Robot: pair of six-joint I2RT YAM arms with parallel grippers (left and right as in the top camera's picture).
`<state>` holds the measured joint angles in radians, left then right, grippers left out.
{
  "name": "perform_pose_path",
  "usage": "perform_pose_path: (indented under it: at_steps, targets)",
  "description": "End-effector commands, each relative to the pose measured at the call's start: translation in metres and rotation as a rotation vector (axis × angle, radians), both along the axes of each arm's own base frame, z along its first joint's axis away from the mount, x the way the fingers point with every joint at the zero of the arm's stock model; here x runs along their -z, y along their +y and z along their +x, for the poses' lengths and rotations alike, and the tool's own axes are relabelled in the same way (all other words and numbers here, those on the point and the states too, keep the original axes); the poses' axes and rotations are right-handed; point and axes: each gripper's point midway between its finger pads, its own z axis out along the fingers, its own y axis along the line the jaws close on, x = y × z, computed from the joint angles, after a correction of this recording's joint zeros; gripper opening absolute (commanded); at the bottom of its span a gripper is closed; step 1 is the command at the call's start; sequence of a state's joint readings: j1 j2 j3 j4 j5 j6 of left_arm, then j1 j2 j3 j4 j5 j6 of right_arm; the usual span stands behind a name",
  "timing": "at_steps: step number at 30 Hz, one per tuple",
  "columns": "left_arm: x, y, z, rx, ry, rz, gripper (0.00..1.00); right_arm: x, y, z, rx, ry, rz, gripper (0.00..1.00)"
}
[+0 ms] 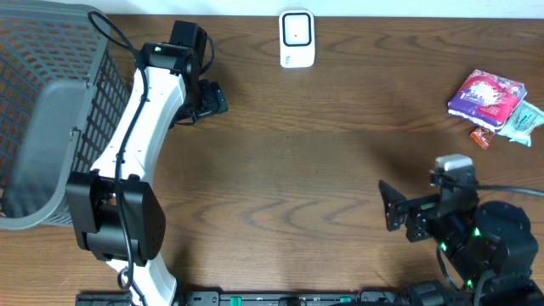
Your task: Scan the item barcode
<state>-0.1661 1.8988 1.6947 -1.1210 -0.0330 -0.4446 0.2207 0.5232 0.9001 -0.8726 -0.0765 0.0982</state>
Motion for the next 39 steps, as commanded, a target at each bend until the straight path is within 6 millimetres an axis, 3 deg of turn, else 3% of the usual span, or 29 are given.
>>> perform_pose_path:
  at_steps: [1,8,23,39]
  targets:
    - [-0.004,0.004,-0.001,-0.001,-0.008,0.012,0.98,0.01,-0.016,-0.005,0.076,-0.01,0.003,0.99]
    - [-0.004,0.004,-0.001,-0.001,-0.008,0.012,0.98,0.03,-0.03,-0.01,0.144,-0.102,0.017,0.99]
    - [-0.004,0.004,-0.001,-0.001,-0.008,0.012,0.98,0.078,-0.032,0.012,0.153,-0.276,0.038,0.99]
    - [-0.004,0.004,-0.001,-0.001,-0.008,0.012,0.98,0.092,-0.032,0.037,0.145,-0.476,0.069,0.99]
